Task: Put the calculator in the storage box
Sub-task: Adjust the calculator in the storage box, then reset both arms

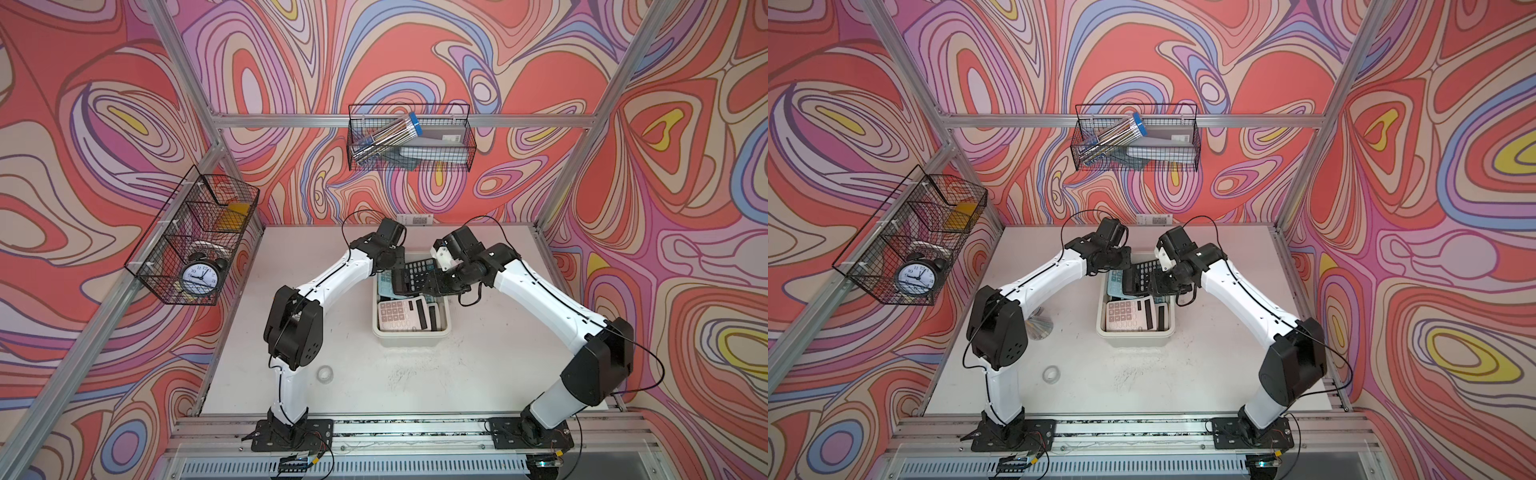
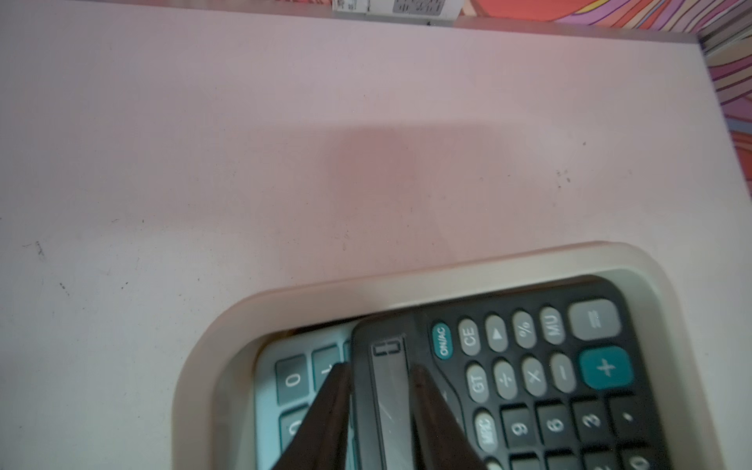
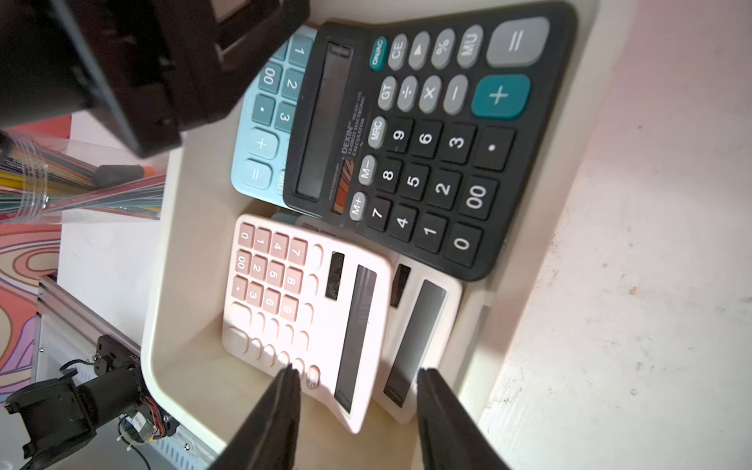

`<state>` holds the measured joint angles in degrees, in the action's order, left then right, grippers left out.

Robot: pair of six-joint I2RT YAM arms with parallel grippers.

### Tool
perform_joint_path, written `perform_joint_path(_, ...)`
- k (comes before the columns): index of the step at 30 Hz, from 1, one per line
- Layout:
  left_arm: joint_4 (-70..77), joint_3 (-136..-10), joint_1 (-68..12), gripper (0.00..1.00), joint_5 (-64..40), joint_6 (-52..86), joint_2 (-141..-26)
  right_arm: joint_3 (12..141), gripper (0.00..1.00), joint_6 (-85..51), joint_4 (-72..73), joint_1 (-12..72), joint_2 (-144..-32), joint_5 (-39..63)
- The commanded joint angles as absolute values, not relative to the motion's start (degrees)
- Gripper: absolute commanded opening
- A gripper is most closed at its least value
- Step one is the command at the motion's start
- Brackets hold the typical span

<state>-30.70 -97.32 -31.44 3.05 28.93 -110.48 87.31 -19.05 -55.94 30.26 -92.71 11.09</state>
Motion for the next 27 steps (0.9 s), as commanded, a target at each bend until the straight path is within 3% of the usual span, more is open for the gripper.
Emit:
perform_joint_path(1, -30.1, -94.2, -31.4, 0.44, 0.9, 29.6, -104.3, 85.5, 0.49, -20.5, -53.8, 29.7, -91.1, 7.1)
perform_joint_path(9, -28.9, -79.3, -31.4, 0.79, 3.5, 30.3, -90.2, 79.5, 0.60, -21.7, -49.3, 25.6, -88.3, 8.6)
perform_joint_path(13, -27.9, -70.4, -31.4, 0.99, 4.7, 31.5, -82.1, 76.3, 0.76, -22.0, -46.1, 24.9, -85.1, 8.1)
perform_joint_path(19, -28.9, -60.3, -31.4, 0.99, 6.9, 32.3, -69.1, 73.8, 0.98, -22.0, -44.6, 24.8, -80.2, 5.2)
perform_joint_path(27, -29.7, -47.6, -31.9, 0.99, 8.1, 34.9, -57.1, 67.1, 0.98, -21.3, -39.4, 24.7, -71.7, -5.5)
